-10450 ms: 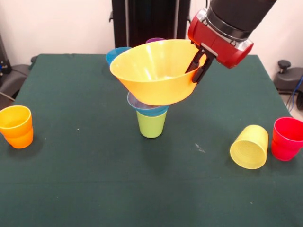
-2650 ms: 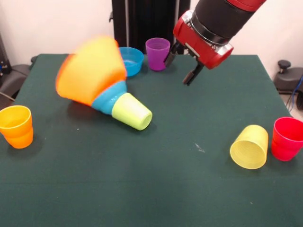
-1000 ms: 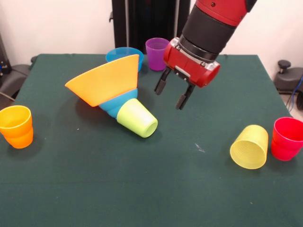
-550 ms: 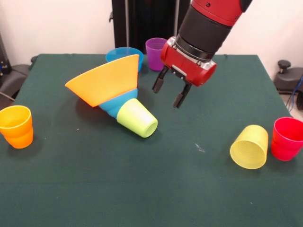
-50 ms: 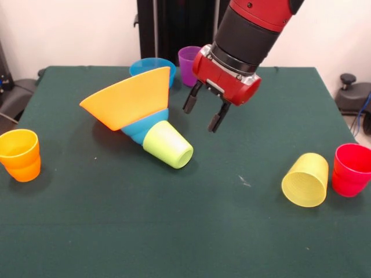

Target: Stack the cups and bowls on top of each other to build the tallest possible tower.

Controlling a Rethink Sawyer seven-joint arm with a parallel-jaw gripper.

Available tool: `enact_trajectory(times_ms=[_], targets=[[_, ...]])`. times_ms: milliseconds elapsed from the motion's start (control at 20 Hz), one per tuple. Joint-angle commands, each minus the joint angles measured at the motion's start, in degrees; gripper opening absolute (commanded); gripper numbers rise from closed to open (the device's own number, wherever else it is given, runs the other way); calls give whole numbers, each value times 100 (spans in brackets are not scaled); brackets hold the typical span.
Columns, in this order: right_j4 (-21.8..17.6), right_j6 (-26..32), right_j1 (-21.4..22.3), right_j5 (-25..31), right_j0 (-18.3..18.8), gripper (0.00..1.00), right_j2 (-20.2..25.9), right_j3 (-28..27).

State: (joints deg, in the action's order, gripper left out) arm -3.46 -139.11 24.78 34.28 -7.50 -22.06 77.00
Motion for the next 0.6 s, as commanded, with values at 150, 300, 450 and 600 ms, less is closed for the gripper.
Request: enact_trajectory(times_ms=[150, 300, 450, 600], targets=[[60, -329, -28, -71, 96, 100, 596, 298], [38, -262, 1, -153, 165, 100, 631, 353], [-8, -290, -57, -301, 178, 100, 604, 374], [-53, -275, -106, -563, 250, 100, 655, 445]])
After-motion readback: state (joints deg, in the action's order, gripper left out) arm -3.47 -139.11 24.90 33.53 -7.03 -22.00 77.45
